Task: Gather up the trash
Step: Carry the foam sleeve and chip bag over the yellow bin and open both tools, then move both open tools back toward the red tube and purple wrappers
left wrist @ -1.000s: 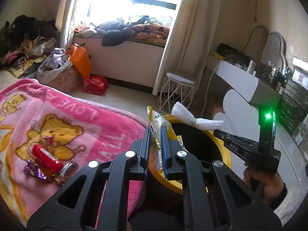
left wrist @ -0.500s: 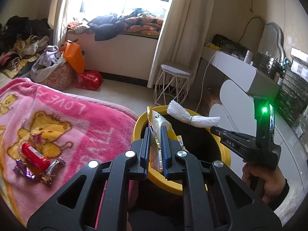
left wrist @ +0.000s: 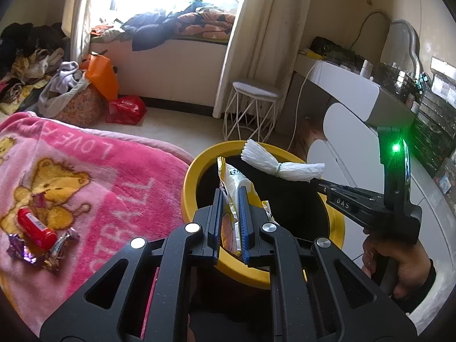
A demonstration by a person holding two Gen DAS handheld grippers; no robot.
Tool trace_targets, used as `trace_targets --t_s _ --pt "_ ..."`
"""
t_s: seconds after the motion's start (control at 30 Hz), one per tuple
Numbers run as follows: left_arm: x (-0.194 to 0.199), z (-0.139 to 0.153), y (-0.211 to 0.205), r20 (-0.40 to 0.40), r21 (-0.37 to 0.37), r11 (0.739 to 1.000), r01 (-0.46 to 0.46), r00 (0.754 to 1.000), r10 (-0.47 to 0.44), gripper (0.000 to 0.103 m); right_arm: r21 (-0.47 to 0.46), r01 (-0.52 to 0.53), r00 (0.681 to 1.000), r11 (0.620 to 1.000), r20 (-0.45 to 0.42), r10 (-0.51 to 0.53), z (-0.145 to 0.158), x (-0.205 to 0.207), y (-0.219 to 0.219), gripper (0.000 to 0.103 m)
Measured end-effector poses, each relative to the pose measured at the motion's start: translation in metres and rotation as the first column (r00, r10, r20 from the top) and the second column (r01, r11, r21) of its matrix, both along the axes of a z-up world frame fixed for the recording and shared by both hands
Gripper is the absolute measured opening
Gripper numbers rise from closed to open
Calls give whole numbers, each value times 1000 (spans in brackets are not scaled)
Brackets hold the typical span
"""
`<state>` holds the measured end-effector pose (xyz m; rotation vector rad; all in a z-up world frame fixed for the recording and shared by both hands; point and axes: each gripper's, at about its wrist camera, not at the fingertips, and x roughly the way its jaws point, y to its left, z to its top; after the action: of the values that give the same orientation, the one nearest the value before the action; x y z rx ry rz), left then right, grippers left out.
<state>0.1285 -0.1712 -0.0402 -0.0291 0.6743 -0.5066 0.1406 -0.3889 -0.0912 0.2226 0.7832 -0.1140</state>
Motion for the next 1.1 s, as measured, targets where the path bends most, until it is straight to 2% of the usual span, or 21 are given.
trace_targets --t_s 0.33,0.4,0.47,0.5,0.53,0.6,0.63,0.7,0.8,1.1 --pt "11 -10 -13 -32 -3 999 32 999 -32 8 19 7 1000 1000 -16 -7 -6 1 -4 9" --pt "15 -13 -15 -46 -5 1000 29 999 -30 10 24 11 1000 1000 -19 -11 -7 1 -6 13" --pt "17 -14 -13 -52 -16 1000 19 998 -20 23 26 12 1000 1000 -20 -12 -6 2 -7 21" --pt "17 -13 -11 -51 -23 1000 10 999 -11 38 27 14 1000 1000 -19 -14 -6 1 -8 27" --pt "17 -13 -9 -51 -31 1000 6 999 -7 50 29 17 1000 999 -17 -17 -5 1 -9 28" --pt "17 -11 -4 -52 -48 999 -11 999 8 59 31 23 1000 999 -14 -22 -5 0 -10 30" --pt "17 -10 -1 -50 -51 998 -24 999 21 69 32 25 1000 999 -12 -25 -4 0 -11 31" --pt "15 -8 5 -46 -67 997 -42 998 39 80 36 29 1000 999 -6 -28 -3 0 -10 38" --pt "12 -4 14 -36 -78 994 -72 997 69 88 37 29 1000 999 9 -29 2 -2 -7 43" --pt "0 8 35 6 -80 988 -129 991 130 91 25 -12 999 1000 49 11 15 -5 11 50"
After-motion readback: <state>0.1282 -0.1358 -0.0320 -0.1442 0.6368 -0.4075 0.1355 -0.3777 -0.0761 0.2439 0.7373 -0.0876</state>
